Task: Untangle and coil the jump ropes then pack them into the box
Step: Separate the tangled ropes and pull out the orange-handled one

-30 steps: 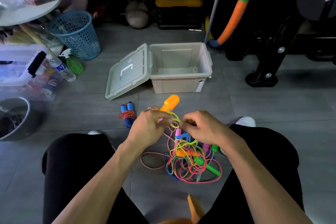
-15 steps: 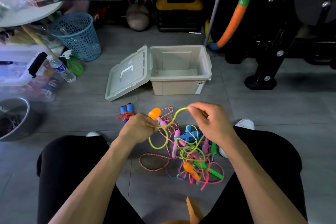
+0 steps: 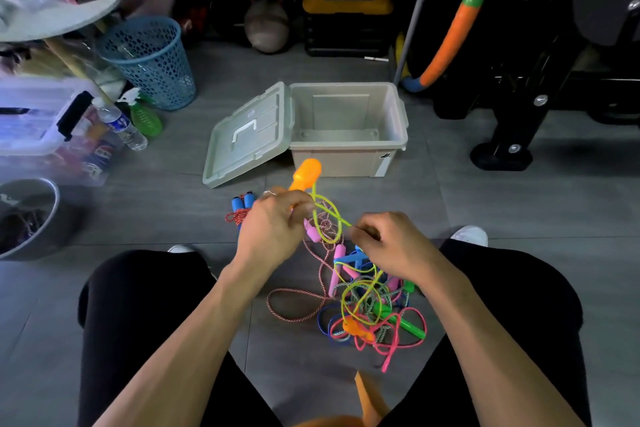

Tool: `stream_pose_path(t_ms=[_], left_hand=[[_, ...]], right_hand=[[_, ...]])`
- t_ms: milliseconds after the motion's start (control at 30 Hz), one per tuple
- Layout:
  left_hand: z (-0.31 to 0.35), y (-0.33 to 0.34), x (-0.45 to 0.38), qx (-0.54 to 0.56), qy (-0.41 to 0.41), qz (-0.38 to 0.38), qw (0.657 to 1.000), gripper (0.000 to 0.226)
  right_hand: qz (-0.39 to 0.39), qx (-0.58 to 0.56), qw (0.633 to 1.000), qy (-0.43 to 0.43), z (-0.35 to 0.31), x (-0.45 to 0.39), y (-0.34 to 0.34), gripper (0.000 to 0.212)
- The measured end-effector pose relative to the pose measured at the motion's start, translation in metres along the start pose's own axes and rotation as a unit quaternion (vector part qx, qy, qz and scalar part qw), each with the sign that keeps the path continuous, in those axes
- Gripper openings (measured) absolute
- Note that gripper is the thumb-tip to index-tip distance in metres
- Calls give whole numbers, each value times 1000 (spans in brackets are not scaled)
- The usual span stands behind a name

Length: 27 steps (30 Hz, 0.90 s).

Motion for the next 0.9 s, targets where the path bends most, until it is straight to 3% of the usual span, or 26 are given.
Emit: stream_pose_path(t_ms=[67,133,167,267,333,367,533,667,767,900], left_hand=[[-12,-17,-1,0,-59,57,997,12],[-29,-23,1,4,-141,66,988,13],[-38,-17,2,-20,-178,33,983,15],[-51,27,9,-90,-215,-180,956,19],[-44,50,16,-56,-201,-271,940,16],[-39,53,16,-45,-189,-280,940,17],[-3,29,6,33,-32,-189,981,41],[18,27,12,41,68,-155,985,24],[15,19,9,5,39,-111,993,14],[1,-37,4,23,-28,79,996,10]], right_hand=[[-63,13,995,76,19,0,6,35],[-111,-10,986,126,27,3,10,33],[-96,-30,987,125,24,4,6,34],[82,-95,992,25,-1,6,-26,34],[122,-98,987,-37,-15,9,-32,33],[115,-83,989,-51,-19,8,-30,32],[43,-23,997,-54,-11,-3,-7,35],[-6,-47,997,-59,-17,-3,2,32],[-21,-47,998,-42,-17,-1,4,43],[-7,-63,998,-6,-5,5,0,36]])
Point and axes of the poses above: each hand's wrist, its own x-axis away from the middle knuckle, its own y-axis out of the palm, z = x × y, the point moved 8 cm from there along -x, towards the middle knuckle, and after that the axes turned 9 degrees about -z, right-handed, at the moved point
